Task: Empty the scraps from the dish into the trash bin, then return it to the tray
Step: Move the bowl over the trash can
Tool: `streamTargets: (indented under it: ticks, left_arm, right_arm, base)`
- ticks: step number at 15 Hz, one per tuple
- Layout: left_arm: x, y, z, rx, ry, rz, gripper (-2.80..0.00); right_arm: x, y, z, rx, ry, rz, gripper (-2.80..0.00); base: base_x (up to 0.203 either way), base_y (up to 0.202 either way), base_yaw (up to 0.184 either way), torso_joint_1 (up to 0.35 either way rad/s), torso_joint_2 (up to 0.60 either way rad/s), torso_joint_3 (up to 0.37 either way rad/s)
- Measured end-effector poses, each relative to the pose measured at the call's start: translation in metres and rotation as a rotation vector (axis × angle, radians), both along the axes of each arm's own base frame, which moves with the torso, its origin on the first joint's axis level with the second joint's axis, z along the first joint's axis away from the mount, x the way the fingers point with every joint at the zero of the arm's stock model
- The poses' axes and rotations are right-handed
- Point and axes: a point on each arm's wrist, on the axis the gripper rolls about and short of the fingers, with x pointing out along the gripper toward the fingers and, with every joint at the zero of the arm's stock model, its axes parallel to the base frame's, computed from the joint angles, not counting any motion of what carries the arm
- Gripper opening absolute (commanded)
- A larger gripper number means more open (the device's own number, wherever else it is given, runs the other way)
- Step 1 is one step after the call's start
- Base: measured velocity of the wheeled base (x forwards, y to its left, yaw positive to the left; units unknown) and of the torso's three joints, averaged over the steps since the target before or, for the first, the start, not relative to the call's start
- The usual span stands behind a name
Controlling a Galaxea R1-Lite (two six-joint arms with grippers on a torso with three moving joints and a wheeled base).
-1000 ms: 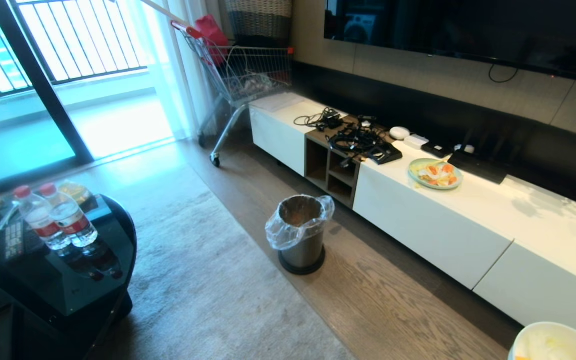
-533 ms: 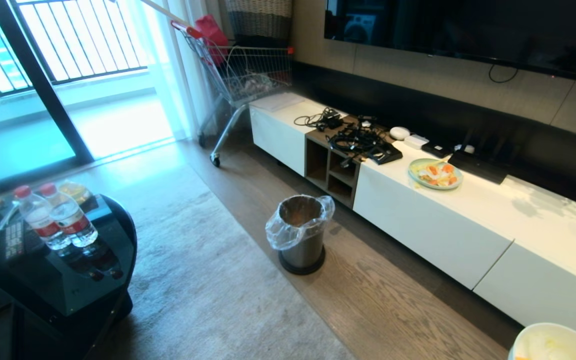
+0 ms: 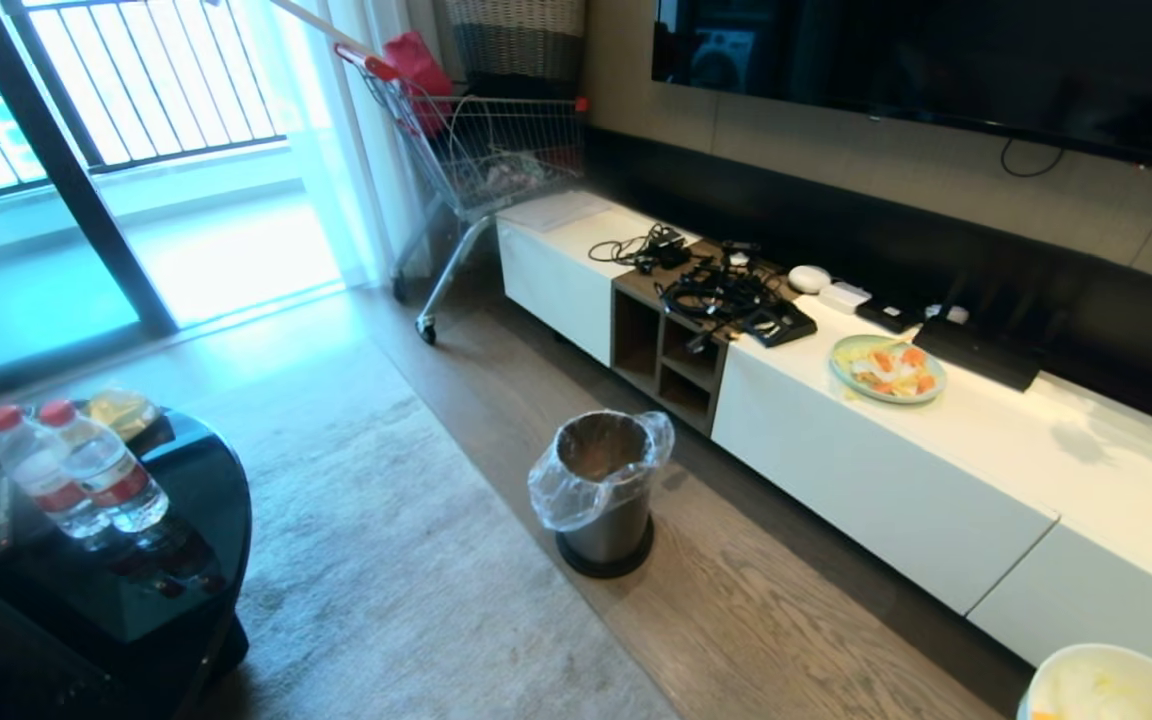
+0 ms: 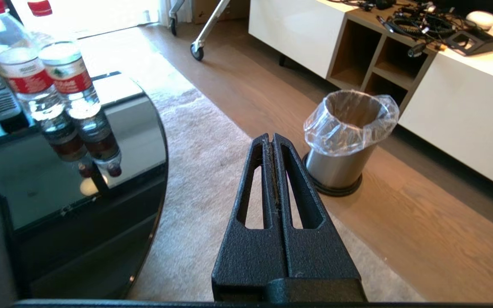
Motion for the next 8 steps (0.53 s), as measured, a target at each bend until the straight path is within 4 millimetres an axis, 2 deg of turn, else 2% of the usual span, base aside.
streamTargets:
  ticks: [5, 6, 8]
  left_arm:
    - [0.0000, 0.0000, 0.0000, 0.000, 0.000, 0.000, -2.80]
    - [0.0000, 0.0000, 0.0000, 0.000, 0.000, 0.000, -2.80]
    - [0.0000, 0.0000, 0.0000, 0.000, 0.000, 0.000, -2.80]
  right_arm:
    - [-0.0007, -0.0001, -0.0021, -0.002, 0.008, 0.001, -2.80]
    - [-0.0008, -0.0001, -0.0026, -0.002, 0.009, 0.001, -2.80]
    - [-0.0011, -0.0001, -0.0035, -0.003, 0.013, 0.001, -2.80]
  base:
    - [0.184, 0.000, 0.002, 0.005, 0.00, 0.002]
    - [0.110, 0.000, 0.003, 0.009, 0.00, 0.005]
    - [0.000, 0.000, 0.000, 0.000, 0.00, 0.000]
